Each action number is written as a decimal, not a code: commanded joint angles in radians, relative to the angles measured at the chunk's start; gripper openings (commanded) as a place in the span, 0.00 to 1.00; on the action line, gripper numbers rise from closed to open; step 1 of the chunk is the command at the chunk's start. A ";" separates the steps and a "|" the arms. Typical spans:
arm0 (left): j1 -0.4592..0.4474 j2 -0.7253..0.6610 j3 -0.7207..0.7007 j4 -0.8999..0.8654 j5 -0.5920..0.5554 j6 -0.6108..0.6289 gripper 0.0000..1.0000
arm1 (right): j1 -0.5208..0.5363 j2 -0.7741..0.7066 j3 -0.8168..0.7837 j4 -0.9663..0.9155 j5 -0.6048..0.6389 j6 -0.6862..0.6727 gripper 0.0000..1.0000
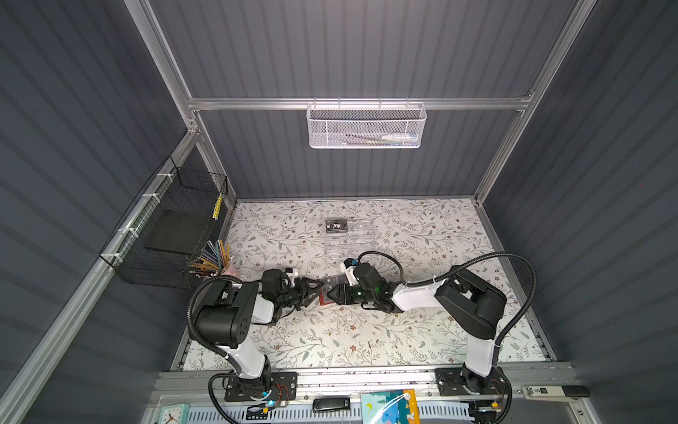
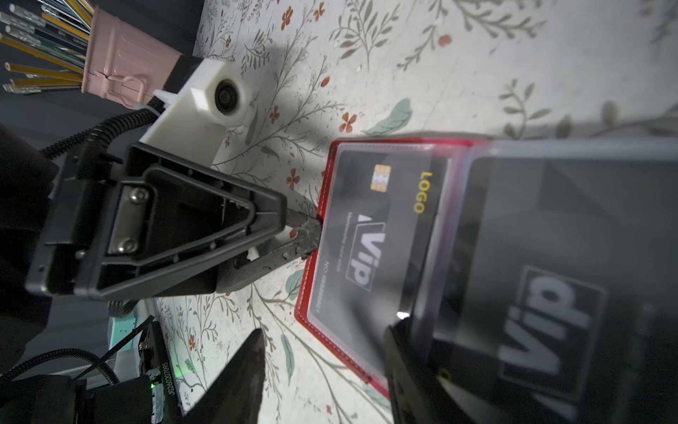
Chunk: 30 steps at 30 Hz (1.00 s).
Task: Take the credit cards out of the card holder
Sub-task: Flip over the card slot in the card holder.
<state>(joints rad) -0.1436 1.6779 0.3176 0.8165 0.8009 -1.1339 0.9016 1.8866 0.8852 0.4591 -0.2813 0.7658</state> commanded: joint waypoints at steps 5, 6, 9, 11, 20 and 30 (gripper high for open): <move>-0.017 -0.003 0.001 -0.051 -0.017 0.014 0.46 | -0.034 -0.057 -0.018 -0.076 0.048 -0.031 0.54; -0.020 -0.001 0.004 -0.053 -0.018 0.015 0.46 | -0.038 -0.054 -0.017 -0.078 0.045 -0.031 0.54; -0.028 -0.001 0.008 -0.053 -0.022 0.015 0.46 | -0.044 -0.022 0.003 -0.091 0.031 -0.030 0.52; -0.035 -0.003 0.012 -0.057 -0.026 0.014 0.46 | -0.044 0.004 0.014 -0.087 0.019 -0.027 0.50; -0.050 -0.003 0.023 -0.061 -0.034 0.012 0.43 | -0.050 0.061 0.015 -0.064 0.006 -0.005 0.45; -0.076 -0.004 0.044 -0.050 -0.045 -0.009 0.39 | -0.054 0.065 0.009 -0.054 -0.001 0.002 0.43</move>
<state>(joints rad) -0.2085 1.6775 0.3416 0.7895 0.7662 -1.1381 0.8543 1.9209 0.9047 0.4408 -0.2863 0.7609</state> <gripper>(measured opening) 0.388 0.431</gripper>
